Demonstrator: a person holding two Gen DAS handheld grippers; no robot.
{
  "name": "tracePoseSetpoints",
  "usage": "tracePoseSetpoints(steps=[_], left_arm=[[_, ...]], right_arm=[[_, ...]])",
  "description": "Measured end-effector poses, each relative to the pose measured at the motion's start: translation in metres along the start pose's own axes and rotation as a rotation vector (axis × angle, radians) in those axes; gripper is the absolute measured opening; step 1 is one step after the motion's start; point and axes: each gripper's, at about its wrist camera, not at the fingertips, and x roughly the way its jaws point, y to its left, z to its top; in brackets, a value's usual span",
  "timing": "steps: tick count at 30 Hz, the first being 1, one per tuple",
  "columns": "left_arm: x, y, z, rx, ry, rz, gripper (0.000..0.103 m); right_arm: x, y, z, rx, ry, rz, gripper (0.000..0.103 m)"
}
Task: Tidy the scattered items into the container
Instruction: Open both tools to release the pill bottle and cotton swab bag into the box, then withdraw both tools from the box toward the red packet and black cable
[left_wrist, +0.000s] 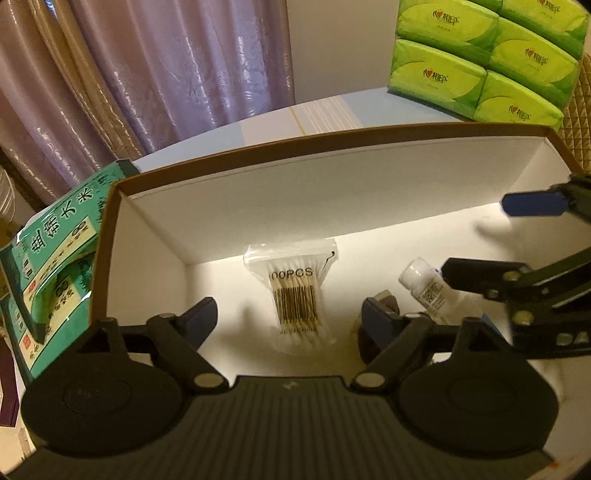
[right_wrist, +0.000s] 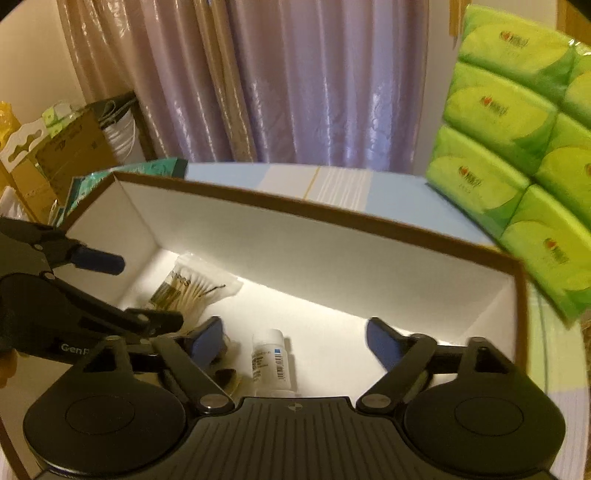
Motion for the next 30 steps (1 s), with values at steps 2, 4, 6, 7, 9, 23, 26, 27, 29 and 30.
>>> tracePoseSetpoints(steps=[2,4,6,7,9,23,26,27,29,30], left_arm=[[-0.003,0.0,-0.002,-0.002,0.003,-0.006,0.085],[-0.007,-0.001,-0.005,0.001,0.002,-0.005,0.086],[-0.011,-0.002,-0.008,0.002,-0.001,-0.002,0.086],[-0.014,-0.002,-0.01,0.001,-0.004,-0.004,0.086],[-0.02,-0.003,-0.012,-0.003,-0.013,-0.01,0.086],[-0.08,-0.012,-0.025,-0.015,-0.088,-0.003,0.087],[-0.095,-0.014,-0.029,-0.023,-0.102,-0.002,0.087],[-0.099,-0.015,-0.031,-0.026,-0.106,-0.002,0.087],[-0.11,-0.016,-0.035,-0.03,-0.116,0.002,0.087],[-0.115,-0.017,-0.036,-0.031,-0.121,0.004,0.087]], right_arm=[[-0.006,0.001,-0.002,0.01,-0.006,0.013,0.091],[-0.011,0.004,-0.005,0.012,-0.004,0.016,0.093],[-0.017,0.007,-0.009,0.007,-0.003,0.007,0.094],[-0.02,0.008,-0.012,0.003,-0.003,0.001,0.095],[-0.029,0.01,-0.017,0.0,-0.014,-0.016,0.096],[-0.08,0.019,-0.028,0.012,-0.047,-0.048,0.096],[-0.089,0.023,-0.031,0.014,-0.048,-0.051,0.096],[-0.093,0.024,-0.032,0.017,-0.049,-0.05,0.096],[-0.101,0.026,-0.034,0.022,-0.052,-0.049,0.096],[-0.105,0.028,-0.035,0.023,-0.055,-0.049,0.096]])
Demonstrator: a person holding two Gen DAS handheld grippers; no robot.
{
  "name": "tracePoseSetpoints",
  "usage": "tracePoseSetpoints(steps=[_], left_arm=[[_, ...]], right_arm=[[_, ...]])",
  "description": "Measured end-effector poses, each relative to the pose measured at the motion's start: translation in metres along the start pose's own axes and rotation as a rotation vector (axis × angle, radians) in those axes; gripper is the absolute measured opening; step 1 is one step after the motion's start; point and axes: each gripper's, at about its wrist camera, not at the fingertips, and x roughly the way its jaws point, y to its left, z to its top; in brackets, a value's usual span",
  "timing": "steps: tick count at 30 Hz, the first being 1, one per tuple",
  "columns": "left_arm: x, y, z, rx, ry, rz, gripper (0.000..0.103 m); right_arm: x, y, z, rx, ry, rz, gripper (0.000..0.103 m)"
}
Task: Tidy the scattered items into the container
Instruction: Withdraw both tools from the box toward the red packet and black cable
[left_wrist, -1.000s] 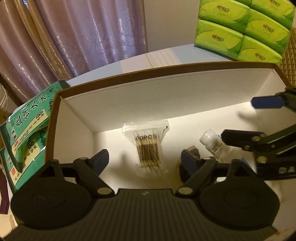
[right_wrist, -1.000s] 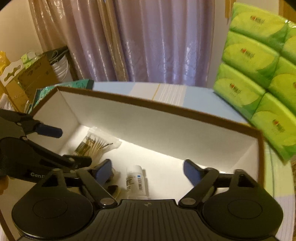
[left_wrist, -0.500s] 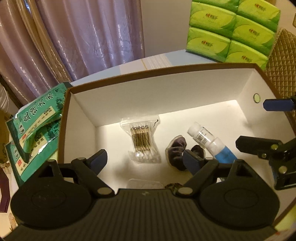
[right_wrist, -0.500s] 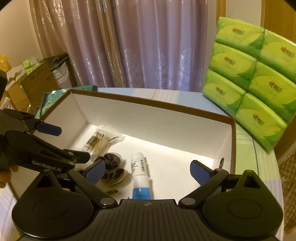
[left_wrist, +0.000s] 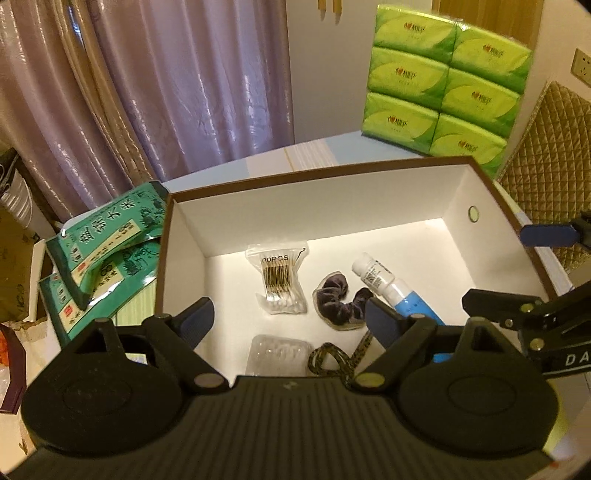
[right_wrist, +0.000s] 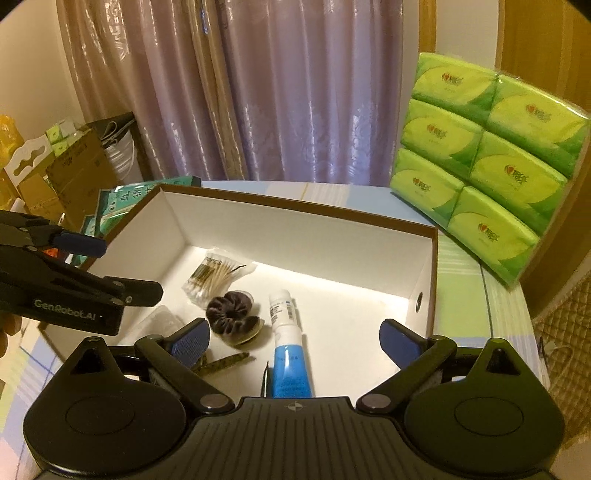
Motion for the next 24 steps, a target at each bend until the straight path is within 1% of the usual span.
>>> tracePoseSetpoints(steps=[13,24], left_arm=[[-0.068,-0.007,-0.025,0.003,-0.063,0.005,0.087],[-0.115,-0.012,-0.054,-0.004,-0.095,0.003,0.087]], right_arm=[[-0.053,0.014,-0.012,0.026,-0.068,0.033,0.096],[-0.096,0.028,-0.038,0.022,-0.107,0.064,0.096]])
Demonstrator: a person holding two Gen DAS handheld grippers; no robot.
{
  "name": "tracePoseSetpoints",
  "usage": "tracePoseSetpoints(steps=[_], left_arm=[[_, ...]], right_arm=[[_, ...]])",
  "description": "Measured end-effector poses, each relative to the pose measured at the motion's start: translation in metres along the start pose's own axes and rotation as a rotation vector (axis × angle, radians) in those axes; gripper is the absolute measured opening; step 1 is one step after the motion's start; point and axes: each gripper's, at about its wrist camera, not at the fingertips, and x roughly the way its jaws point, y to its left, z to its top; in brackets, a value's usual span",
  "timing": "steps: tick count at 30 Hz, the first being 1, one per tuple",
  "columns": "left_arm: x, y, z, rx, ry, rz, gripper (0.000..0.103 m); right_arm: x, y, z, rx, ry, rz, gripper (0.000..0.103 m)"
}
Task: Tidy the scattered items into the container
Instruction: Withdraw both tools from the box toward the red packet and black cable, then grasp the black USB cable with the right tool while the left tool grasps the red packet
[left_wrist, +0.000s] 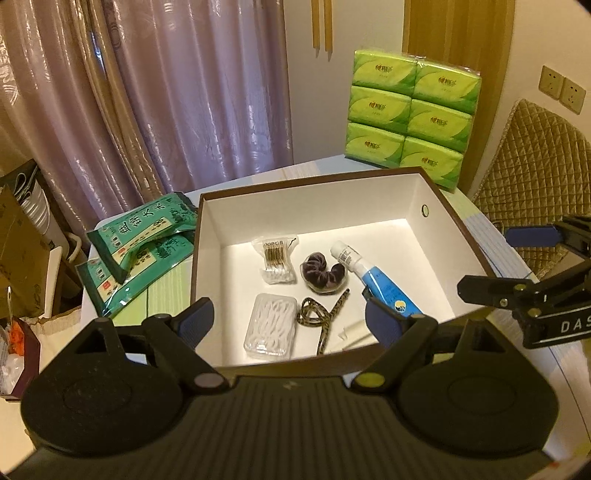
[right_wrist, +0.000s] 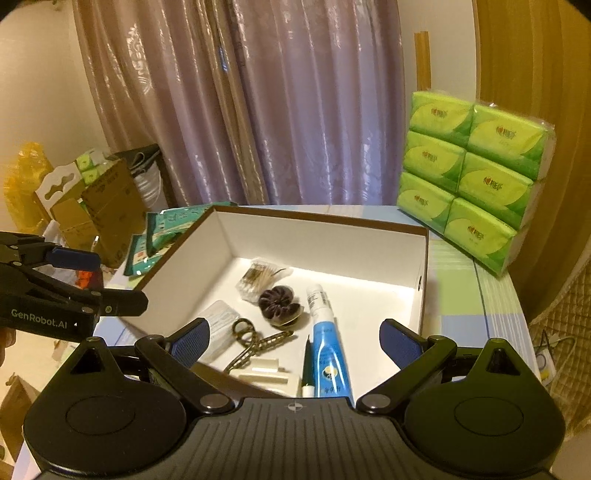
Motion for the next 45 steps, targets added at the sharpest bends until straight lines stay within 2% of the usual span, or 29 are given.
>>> tracePoseSetpoints(steps=[9,20,29,35,45], left_arm=[[-0.029,-0.011,-0.022,0.015,-0.024,-0.044,0.087],[-0.034,-0.017,-0.056,-0.022,0.02,-0.07,0.087],[-0.028,-0.006,-0.094,-0.121,0.059,-0.111,0.086],[-0.02,0.001,-0.12,-0.147,0.096,-0.094,0.086],[-0.011,-0.008,-0.152,-0.132,0.135,-0.076,0.086]], right_arm=[[-0.033,0.009,-0.02,0.004,-0.04,0.027,0.096],[-0.049,0.018,-0.049,-0.011,-0.023,0.046,0.096],[-0.052,0.021,-0.072,-0.032,-0.014,0.071,0.096],[-0.048,0.021,-0.1,-0.057,0.035,0.085,0.096],[-0.032,0.032,-0.15,-0.133,0.141,0.096,0.096]])
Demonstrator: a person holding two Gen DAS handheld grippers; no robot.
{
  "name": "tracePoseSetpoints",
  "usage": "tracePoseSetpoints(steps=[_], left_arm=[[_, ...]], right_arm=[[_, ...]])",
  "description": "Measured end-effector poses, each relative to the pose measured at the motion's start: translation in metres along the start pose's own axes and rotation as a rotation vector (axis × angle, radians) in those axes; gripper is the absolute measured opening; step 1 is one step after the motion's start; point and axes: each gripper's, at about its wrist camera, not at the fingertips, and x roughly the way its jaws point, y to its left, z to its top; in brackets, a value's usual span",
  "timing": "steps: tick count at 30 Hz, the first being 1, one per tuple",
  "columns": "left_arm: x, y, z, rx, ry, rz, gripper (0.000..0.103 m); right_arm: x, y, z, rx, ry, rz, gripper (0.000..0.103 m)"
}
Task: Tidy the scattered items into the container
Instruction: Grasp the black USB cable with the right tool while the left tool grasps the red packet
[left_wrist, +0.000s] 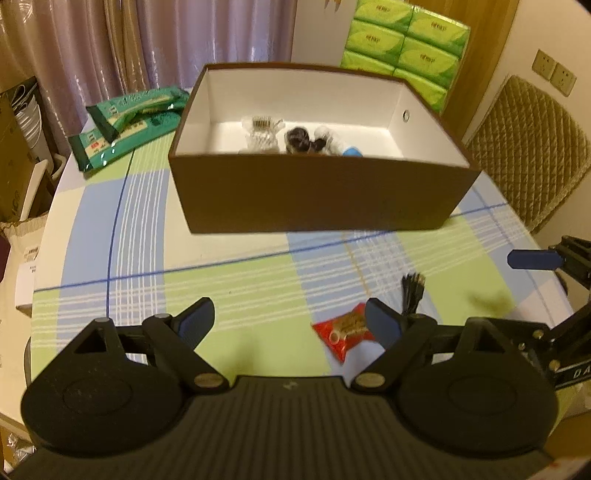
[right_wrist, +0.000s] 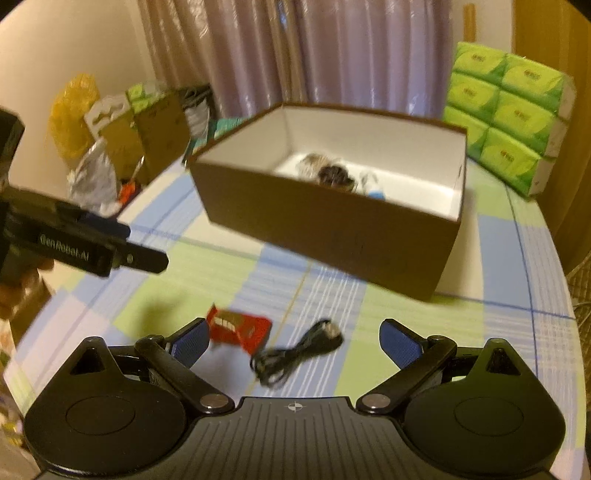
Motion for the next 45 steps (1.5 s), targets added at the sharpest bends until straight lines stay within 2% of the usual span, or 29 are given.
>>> tracePoseSetpoints(steps=[7,12,17,21,23,24,28,30,35,39,42,45], left_arm=[[0.016,-0.002,-0.013,0.018,0.04,-0.003,0.086],[0.027,-0.008,-0.015,0.05,0.06,-0.019,0.086],[0.04,-0.009,-0.013,0.062,0.081,-0.012,0.086],[0.048,-0.007,-0.011,0.064,0.094,-0.002,0.085],[0.052,-0.005,-0.008,0.067,0.099,0.004,0.085],[0.054,-0.004,-0.007,0.067,0.1,0.006,0.085],[0.061,-0.003,-0.004,0.066,0.107,0.009,0.085],[0.064,-0.002,-0.002,0.068,0.112,0.008,0.085],[0.07,-0.004,0.0,0.075,0.121,0.003,0.084],[0.072,-0.006,0.001,0.085,0.124,-0.004,0.084],[0.074,-0.007,0.001,0.093,0.127,-0.008,0.084],[0.075,-0.009,0.001,0.113,0.128,-0.017,0.084]], right_arm=[[0.021,-0.003,-0.015,-0.052,0.073,0.019,0.096],[0.033,-0.007,-0.021,-0.044,0.112,0.017,0.096],[0.04,-0.014,-0.022,0.047,0.12,0.006,0.096],[0.05,-0.02,-0.02,0.194,0.13,-0.037,0.095],[0.054,-0.022,-0.021,0.261,0.122,-0.026,0.082],[0.055,-0.023,-0.02,0.289,0.117,-0.017,0.072],[0.06,-0.027,-0.018,0.373,0.1,-0.011,0.054],[0.062,-0.03,-0.016,0.406,0.087,-0.014,0.048],[0.074,-0.037,-0.011,0.451,0.096,-0.018,0.041],[0.082,-0.041,-0.011,0.446,0.127,-0.015,0.028],[0.079,-0.043,-0.007,0.401,0.144,-0.007,0.017],[0.074,-0.043,-0.005,0.308,0.177,-0.012,0.015]])
